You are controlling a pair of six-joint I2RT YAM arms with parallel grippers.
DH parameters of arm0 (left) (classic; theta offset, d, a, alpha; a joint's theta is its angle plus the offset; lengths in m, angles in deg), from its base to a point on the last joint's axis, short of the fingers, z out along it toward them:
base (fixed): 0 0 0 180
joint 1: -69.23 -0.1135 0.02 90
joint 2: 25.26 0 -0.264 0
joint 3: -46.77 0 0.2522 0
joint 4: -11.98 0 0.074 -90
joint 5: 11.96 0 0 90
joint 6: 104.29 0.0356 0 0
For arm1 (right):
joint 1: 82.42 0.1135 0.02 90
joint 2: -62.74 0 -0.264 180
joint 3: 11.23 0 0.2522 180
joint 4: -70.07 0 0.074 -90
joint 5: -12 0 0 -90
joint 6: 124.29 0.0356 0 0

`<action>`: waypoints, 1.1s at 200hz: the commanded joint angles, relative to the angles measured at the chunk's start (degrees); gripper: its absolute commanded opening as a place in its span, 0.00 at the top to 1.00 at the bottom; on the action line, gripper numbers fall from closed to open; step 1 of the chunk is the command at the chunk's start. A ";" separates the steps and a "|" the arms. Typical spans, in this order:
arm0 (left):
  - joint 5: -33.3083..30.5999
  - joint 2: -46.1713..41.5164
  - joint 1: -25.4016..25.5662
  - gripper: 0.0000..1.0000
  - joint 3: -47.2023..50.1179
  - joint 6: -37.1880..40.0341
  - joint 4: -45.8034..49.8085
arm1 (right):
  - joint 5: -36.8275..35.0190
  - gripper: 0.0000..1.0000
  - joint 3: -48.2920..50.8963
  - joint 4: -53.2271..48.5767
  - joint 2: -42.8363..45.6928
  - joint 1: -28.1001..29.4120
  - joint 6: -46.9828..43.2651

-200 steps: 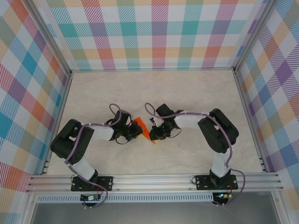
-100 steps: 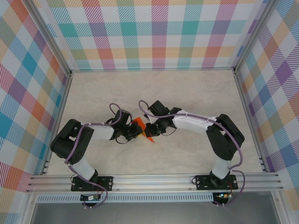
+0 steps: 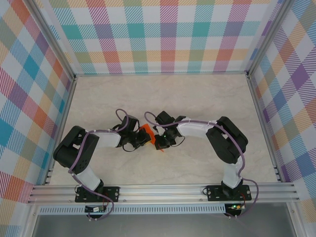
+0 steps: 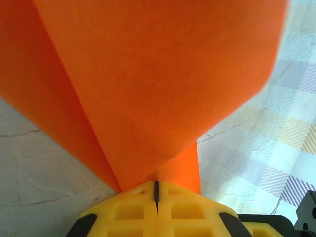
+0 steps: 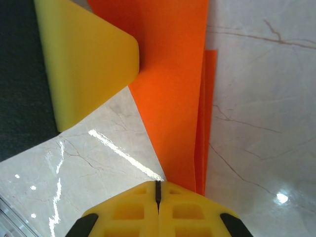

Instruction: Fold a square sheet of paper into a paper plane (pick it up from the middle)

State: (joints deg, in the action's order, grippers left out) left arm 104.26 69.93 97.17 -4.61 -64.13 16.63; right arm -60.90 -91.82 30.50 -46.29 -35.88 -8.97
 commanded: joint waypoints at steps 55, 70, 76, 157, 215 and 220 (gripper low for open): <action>-6.44 2.69 -0.39 1.00 -0.24 0.58 8.69 | 1.49 1.00 5.12 1.86 -0.44 -1.54 -1.03; -6.49 3.03 -0.40 1.00 -0.45 0.54 9.08 | 1.01 1.00 4.81 0.87 0.24 -1.62 -1.48; -6.44 3.22 -0.41 1.00 -0.64 0.57 9.24 | 0.92 1.00 4.54 0.46 0.85 -1.63 -1.67; -6.62 4.95 -0.35 1.00 -2.01 0.45 11.33 | 2.25 1.00 3.74 -1.88 3.14 -1.63 -4.23; -6.71 5.09 -0.37 1.00 -1.84 0.63 11.70 | 0.62 1.00 7.16 -1.54 1.59 -2.06 -4.58; -6.77 5.06 -0.37 1.00 -1.84 0.63 11.78 | 0.63 1.00 7.59 -1.50 1.55 -2.12 -4.58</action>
State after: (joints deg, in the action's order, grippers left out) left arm 103.88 71.60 97.17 -7.76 -64.13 20.50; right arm -59.50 -86.31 30.92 -43.23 -37.47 -12.51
